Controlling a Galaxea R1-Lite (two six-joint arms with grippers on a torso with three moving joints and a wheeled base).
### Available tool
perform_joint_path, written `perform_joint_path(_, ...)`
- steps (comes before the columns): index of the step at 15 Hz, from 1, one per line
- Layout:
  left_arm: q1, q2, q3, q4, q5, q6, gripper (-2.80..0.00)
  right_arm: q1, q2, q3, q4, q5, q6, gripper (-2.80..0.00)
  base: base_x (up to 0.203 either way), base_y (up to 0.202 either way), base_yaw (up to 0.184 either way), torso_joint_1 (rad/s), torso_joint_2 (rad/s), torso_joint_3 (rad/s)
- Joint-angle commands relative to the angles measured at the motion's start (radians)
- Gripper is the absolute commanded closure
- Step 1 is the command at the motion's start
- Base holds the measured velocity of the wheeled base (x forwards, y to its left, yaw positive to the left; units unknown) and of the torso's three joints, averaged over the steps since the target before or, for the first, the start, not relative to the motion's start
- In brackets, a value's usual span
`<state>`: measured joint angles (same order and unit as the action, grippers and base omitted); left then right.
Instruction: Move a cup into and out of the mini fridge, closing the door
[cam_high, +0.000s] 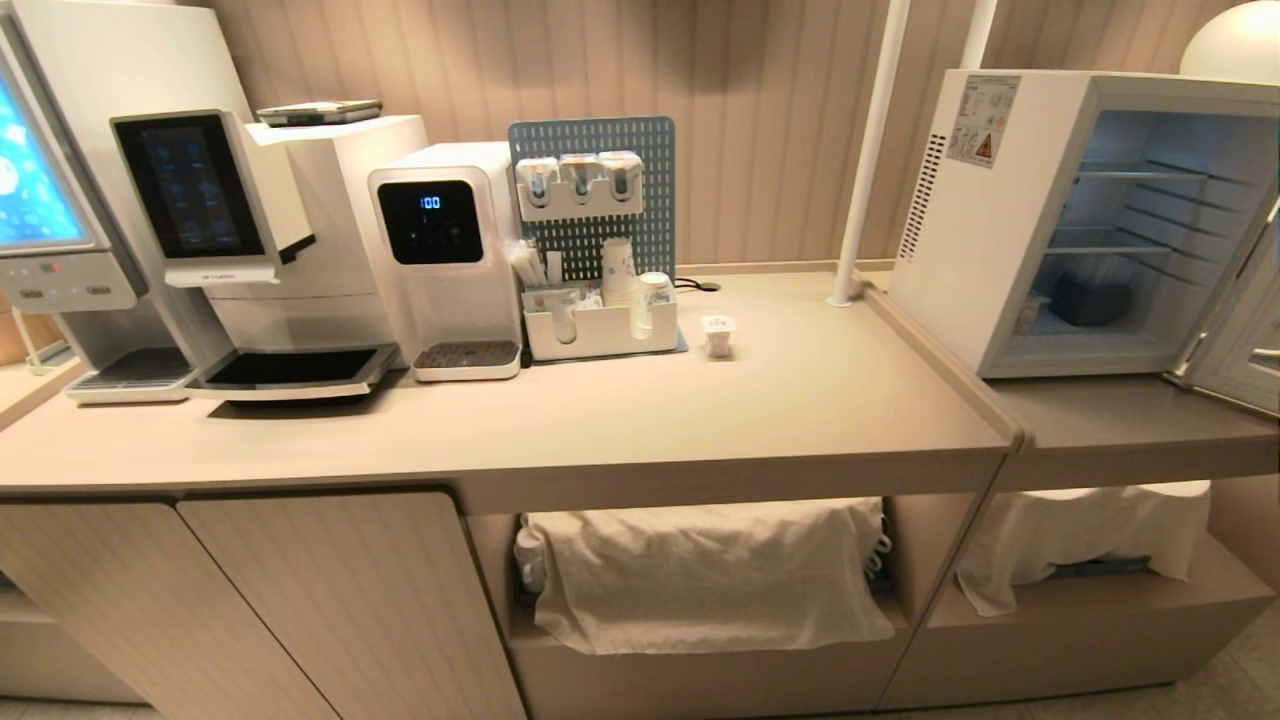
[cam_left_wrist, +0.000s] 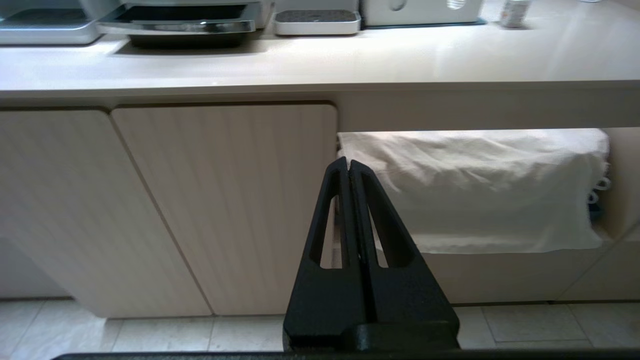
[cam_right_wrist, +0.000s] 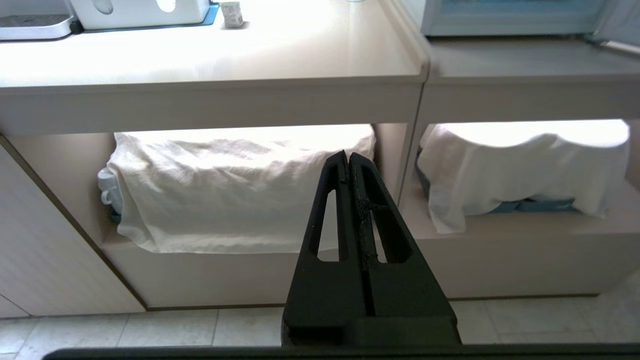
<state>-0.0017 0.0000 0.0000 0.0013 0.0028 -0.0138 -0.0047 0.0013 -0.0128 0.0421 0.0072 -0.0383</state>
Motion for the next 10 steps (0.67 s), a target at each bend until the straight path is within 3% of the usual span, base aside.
perform_joint_path(1, 0.000, 0.002, 0.002, 0.000, 0.000, -0.001, 0.00, 0.000, 0.002, 0.000, 0.001, 0.000, 0.000, 0.00, 0.000, 0.192, 0.001, 0.002, 0.01, -0.005)
perform_joint_path(10, 0.000, 0.002, 0.002, 0.000, 0.000, -0.002, 0.00, 0.000, 0.002, 0.000, 0.001, 0.000, 0.000, 0.00, 0.000, 0.174, 0.001, 0.002, 0.00, 0.003)
